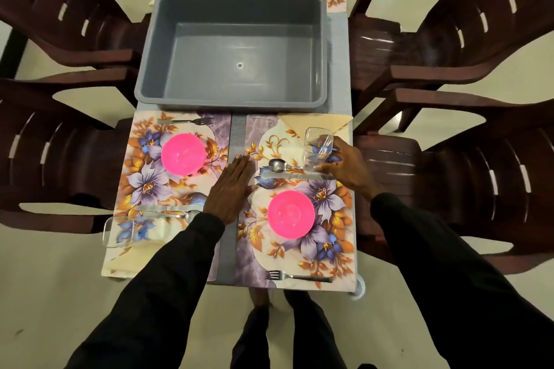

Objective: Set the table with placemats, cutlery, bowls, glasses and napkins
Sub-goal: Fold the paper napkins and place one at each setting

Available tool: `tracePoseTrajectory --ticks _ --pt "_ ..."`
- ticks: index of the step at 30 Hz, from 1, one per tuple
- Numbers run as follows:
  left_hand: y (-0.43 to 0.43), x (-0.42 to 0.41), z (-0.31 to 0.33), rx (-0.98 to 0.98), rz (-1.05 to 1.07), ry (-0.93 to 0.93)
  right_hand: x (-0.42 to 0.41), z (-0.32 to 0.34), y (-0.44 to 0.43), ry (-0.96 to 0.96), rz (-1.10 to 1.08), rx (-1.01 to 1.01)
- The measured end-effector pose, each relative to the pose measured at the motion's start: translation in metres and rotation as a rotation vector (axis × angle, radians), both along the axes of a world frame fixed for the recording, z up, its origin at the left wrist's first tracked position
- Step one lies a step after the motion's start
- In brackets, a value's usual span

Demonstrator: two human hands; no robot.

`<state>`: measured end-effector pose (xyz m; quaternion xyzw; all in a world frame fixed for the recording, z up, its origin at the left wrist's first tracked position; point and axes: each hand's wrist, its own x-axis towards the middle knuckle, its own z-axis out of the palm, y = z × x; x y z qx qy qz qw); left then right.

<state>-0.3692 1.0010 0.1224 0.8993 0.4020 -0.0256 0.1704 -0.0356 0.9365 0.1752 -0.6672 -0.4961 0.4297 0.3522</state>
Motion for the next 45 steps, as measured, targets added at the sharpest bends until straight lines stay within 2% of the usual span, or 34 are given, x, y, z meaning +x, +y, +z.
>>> tracePoseTrajectory --ticks 2,6,9,13,17,24,28,31,33,35,37,40,45 --pt "-0.004 -0.001 -0.001 -0.006 0.01 -0.027 -0.003 0.005 -0.009 -0.039 -0.056 0.031" --pt "-0.016 -0.002 0.001 -0.013 0.012 -0.059 -0.013 -0.009 -0.042 -0.3 -0.255 0.227" --pt "-0.023 -0.002 0.001 0.012 -0.052 -0.071 -0.02 -0.036 -0.064 -0.531 -0.173 0.229" --pt "-0.027 0.0 -0.005 0.053 -0.114 -0.049 -0.029 -0.048 -0.066 -0.58 -0.135 0.215" --pt "-0.033 0.002 -0.003 0.078 -0.175 0.002 -0.039 -0.041 -0.071 -0.67 -0.121 0.312" --pt "-0.032 0.003 -0.002 0.054 -0.19 0.051 -0.034 -0.059 -0.08 -0.671 -0.134 0.331" --pt "-0.034 0.003 0.001 0.028 -0.185 0.025 -0.041 -0.047 -0.086 -0.658 -0.193 0.327" --pt "-0.041 -0.002 0.006 -0.005 -0.098 -0.05 -0.065 -0.017 -0.1 -0.48 -0.247 0.301" --pt "-0.052 -0.011 0.009 -0.009 -0.05 -0.088 -0.089 -0.002 -0.11 -0.337 -0.133 0.176" --pt "-0.069 -0.021 0.011 -0.042 -0.002 -0.105 -0.112 -0.002 -0.117 -0.374 0.028 0.061" --pt "-0.086 -0.034 0.013 -0.087 0.023 -0.112 -0.13 -0.013 -0.121 -0.479 0.117 0.035" --pt "-0.108 -0.05 0.013 -0.077 0.007 -0.132 -0.14 -0.025 -0.122 -0.536 0.075 0.043" --pt "-0.132 -0.067 0.016 -0.092 0.02 -0.121 -0.132 -0.026 -0.131 -0.512 0.01 0.034"
